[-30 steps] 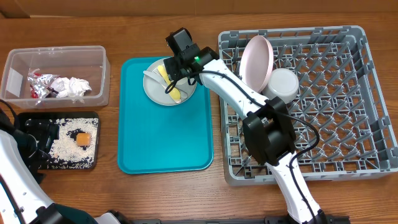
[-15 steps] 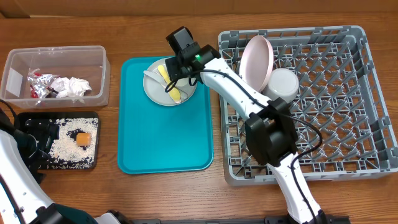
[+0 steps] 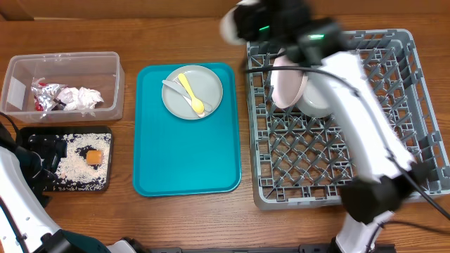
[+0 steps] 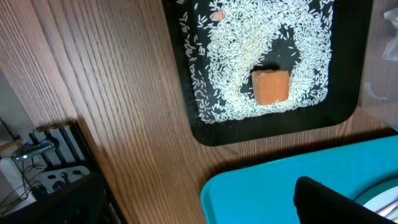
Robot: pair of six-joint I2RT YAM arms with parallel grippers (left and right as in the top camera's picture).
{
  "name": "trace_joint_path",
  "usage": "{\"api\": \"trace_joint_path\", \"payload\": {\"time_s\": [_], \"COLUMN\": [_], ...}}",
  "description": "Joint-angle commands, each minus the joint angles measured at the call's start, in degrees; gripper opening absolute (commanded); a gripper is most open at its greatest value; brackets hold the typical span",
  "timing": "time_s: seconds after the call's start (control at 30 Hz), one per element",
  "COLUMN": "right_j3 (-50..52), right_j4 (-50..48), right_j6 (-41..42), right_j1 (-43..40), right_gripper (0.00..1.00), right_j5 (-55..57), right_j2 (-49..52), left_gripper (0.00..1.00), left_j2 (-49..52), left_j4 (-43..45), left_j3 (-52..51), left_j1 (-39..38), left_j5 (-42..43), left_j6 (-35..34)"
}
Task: Sort waste into correct bins and load items into the dishwasher rack
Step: 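Grasp the white cup on the plate with the right gripper and lift, then carry the white cup to the rack's right side and set it upright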
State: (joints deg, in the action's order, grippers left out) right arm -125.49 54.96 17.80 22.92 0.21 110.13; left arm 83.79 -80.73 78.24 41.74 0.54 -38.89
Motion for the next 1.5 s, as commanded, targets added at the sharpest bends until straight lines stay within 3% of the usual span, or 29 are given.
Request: {"api": "trace_joint_path", "payload": {"time_s": [0.0,0.33,0.47,0.67,1.17,1.47], "right_j3": [-1.36,-1.22,0.63,9.25,29.68,30.73], "right_j4": [2.51,18.8,20.81,17.05,-4.87,-4.13], "right_j6": [-0.28,-2.8,-2.78,-2.8,-2.82,-2.99], "right_j1": [-6.97,-20.85,-24.9,-30.6,-31.74,-32.04], "right_gripper": [0.38,0.39,0.39,0.39,0.4,0.4], "right_j5": [0.57,7.91,10.51,10.08,10.97,15.21], "right_j2": [-4.74,-4.61,-4.33,-3.58,-3.48,-3.37], "left_gripper": [1.0,1.0,1.0,1.0,1.0,1.0], "left_j2": [-0.66,-0.66,-0.66,-0.66,-0.66,-0.66], "left_j4": [0.04,0.04,0.04,0.04,0.04,0.04], "left_j3": [-0.31,-0.31,-0.31,-0.31,-0.31,-0.31], "left_j1": [0.24,0.24,0.24,0.24,0.24,0.24], "left_j5": [-0.98,-0.96,-0.96,-0.98,-0.98,-0.96], "left_j6": [-0.52,-0.52,-0.52,-0.52,-0.52,-0.55]}}
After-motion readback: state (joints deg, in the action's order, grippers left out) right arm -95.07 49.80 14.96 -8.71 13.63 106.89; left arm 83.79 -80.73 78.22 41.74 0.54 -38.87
